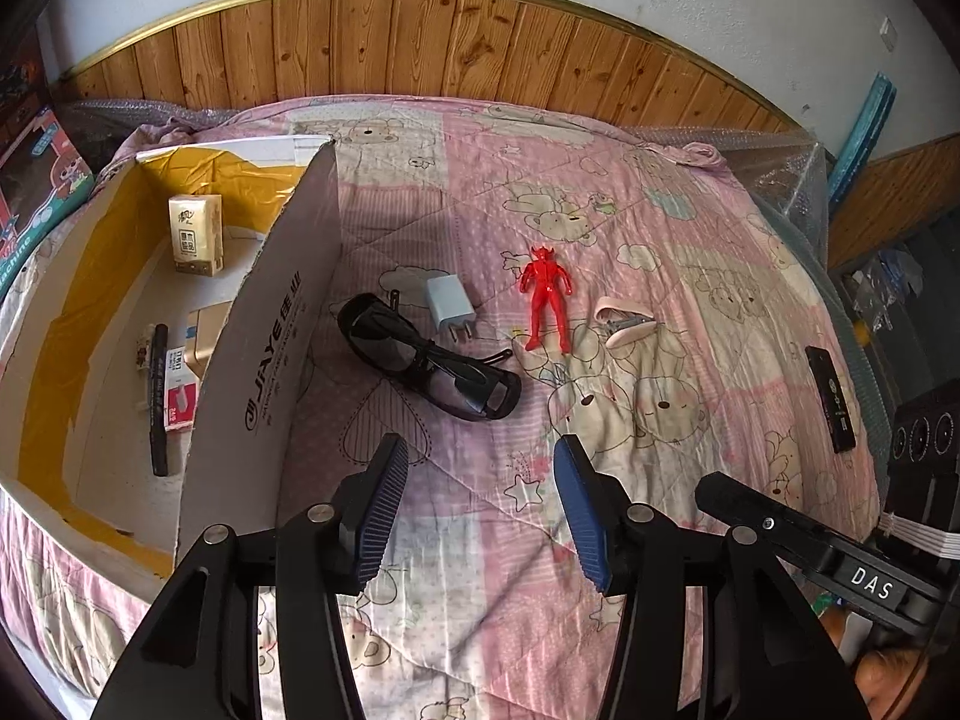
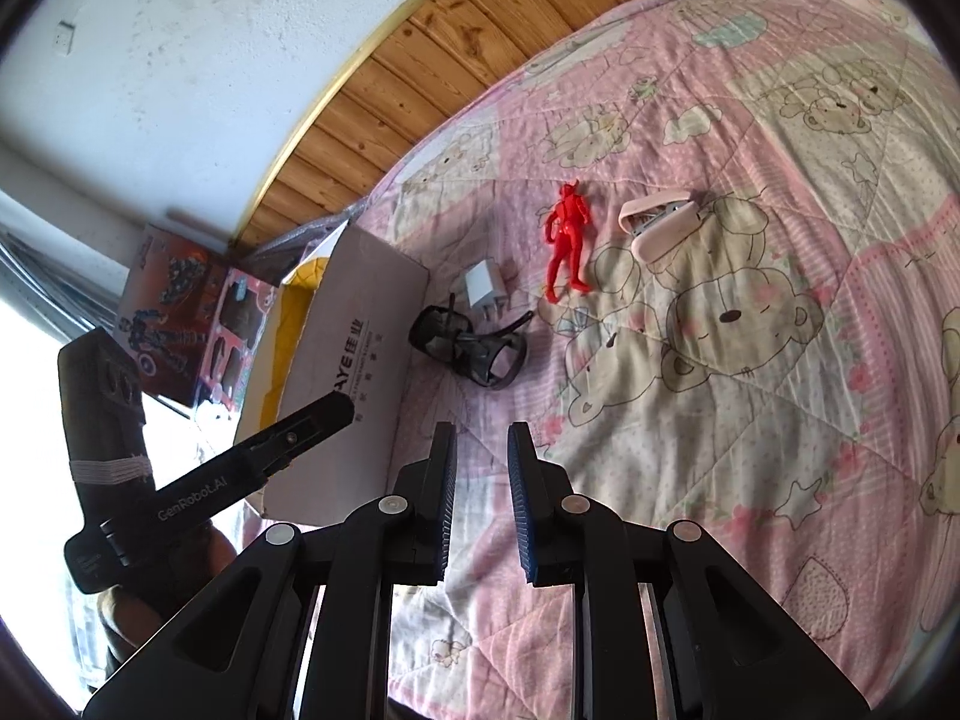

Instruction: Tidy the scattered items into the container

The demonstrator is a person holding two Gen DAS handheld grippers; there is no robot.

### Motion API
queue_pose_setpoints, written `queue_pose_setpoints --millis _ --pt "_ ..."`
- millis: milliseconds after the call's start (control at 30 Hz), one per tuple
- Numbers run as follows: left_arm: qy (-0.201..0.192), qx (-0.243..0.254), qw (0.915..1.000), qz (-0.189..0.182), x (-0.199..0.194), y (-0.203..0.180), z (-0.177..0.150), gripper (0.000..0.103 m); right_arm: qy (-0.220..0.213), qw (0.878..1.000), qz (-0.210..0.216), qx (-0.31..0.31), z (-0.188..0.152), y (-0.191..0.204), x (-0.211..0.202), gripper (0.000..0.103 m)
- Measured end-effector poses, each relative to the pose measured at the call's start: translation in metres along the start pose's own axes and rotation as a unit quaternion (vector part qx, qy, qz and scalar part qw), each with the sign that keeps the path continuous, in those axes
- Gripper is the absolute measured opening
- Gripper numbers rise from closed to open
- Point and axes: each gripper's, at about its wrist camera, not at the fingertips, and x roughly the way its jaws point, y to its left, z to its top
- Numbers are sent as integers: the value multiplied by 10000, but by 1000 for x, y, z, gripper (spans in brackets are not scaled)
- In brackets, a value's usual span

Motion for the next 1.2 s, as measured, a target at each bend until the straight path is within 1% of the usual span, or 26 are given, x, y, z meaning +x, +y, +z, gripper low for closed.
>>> queue_pose_setpoints --millis 167,267,333,533,667,800,900,933,967,1067,1133,1167,1200 --pt "164 -266 9994 112 32 7 14 52 10 9999 -89 54 20 -10 10 20" --pt "264 -435 9986 122 52 11 22 52 15 9997 -214 102 34 -19 18 23" --pt "304 -507 9982 120 64 13 27 52 3 9994 -331 124 45 -25 25 25" --pt "443 -704 9961 286 101 21 40 52 -53 9967 -815 25 83 -43 46 30" --pt "509 -771 9949 405 122 26 45 52 -55 9925 -1206 -190 110 -56 64 32" --pt "605 -827 9936 475 138 33 45 52 3 9846 -1658 -560 130 -69 89 32" --pt "562 -792 9945 391 145 36 44 54 46 9786 -1855 -888 135 -77 105 32" --pt "539 -737 9950 399 145 37 44 54 74 9778 -1849 -982 135 -77 105 32" --pt "534 -681 9955 388 147 38 44 52 155 9793 -1745 -1009 134 -77 103 32" --pt "533 -558 9966 290 145 46 41 46 649 9881 -1130 -822 121 -72 97 32" --pt "541 -574 9965 290 142 54 38 46 964 9878 -839 -892 104 -63 94 32" --pt "526 -609 9963 309 140 58 37 46 1046 9862 -803 -1005 97 -58 93 32" --pt "504 -637 9961 333 138 62 35 46 1039 9847 -843 -1113 92 -54 91 32"
